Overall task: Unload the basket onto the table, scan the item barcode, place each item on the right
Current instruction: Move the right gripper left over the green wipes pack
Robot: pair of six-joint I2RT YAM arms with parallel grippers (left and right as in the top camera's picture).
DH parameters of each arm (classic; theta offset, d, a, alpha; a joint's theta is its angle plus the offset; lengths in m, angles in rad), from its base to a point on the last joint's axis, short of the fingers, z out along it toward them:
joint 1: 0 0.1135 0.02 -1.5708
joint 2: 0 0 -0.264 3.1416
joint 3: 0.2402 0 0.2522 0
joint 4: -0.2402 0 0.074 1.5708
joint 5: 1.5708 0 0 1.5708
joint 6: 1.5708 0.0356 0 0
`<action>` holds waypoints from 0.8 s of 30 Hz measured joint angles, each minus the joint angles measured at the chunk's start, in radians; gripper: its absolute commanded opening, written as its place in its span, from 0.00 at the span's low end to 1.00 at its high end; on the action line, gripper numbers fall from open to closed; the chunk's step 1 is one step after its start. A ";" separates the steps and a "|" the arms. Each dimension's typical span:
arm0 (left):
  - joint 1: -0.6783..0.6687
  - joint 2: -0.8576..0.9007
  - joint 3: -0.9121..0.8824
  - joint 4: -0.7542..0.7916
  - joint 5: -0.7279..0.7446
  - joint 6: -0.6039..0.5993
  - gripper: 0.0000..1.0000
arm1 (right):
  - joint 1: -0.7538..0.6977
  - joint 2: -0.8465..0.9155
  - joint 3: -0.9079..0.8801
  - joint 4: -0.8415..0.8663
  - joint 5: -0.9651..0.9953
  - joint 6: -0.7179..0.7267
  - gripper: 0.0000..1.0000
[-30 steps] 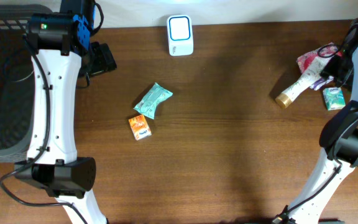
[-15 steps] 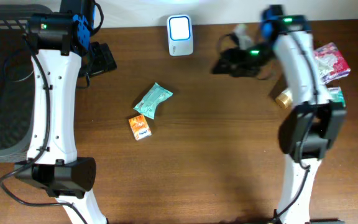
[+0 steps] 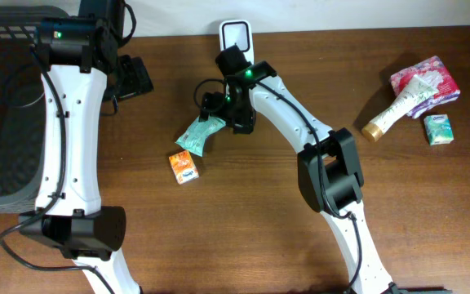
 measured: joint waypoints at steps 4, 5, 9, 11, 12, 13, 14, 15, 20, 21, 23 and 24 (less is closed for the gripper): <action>0.000 0.000 0.000 0.000 0.000 0.000 0.99 | 0.015 0.003 0.000 0.019 0.003 0.008 0.82; 0.000 0.000 0.000 0.000 0.000 0.000 0.99 | 0.019 0.004 0.000 0.025 0.007 0.007 0.82; 0.000 0.000 0.000 0.000 0.000 0.000 0.99 | 0.024 0.043 0.000 0.058 0.012 0.009 0.46; 0.000 0.000 0.000 0.000 0.000 0.000 0.99 | 0.024 0.045 0.000 0.055 -0.006 0.008 0.34; 0.000 0.000 0.000 0.000 0.000 0.000 0.99 | 0.024 0.045 0.004 0.023 -0.015 0.011 0.30; 0.000 0.000 0.000 0.000 0.000 0.000 0.99 | 0.021 0.045 0.008 -0.011 -0.021 0.006 0.08; 0.000 0.000 0.000 0.000 0.000 0.000 0.99 | 0.017 0.042 0.009 -0.036 -0.025 0.001 0.04; 0.000 0.000 0.000 0.000 0.000 0.000 0.99 | 0.008 0.034 0.009 -0.056 -0.035 -0.026 0.04; 0.000 0.000 0.000 0.001 0.000 0.000 0.99 | -0.087 -0.086 0.005 -0.296 0.201 -0.137 0.04; 0.000 0.000 0.000 0.001 0.000 0.000 0.99 | -0.090 -0.127 0.005 -0.333 0.283 -0.139 0.04; 0.000 0.000 0.000 0.000 0.000 0.000 0.99 | -0.088 -0.208 0.005 -0.450 0.520 -0.149 0.04; 0.000 0.000 0.000 0.000 0.000 0.000 0.99 | -0.088 -0.213 0.009 -0.506 0.602 -0.138 0.04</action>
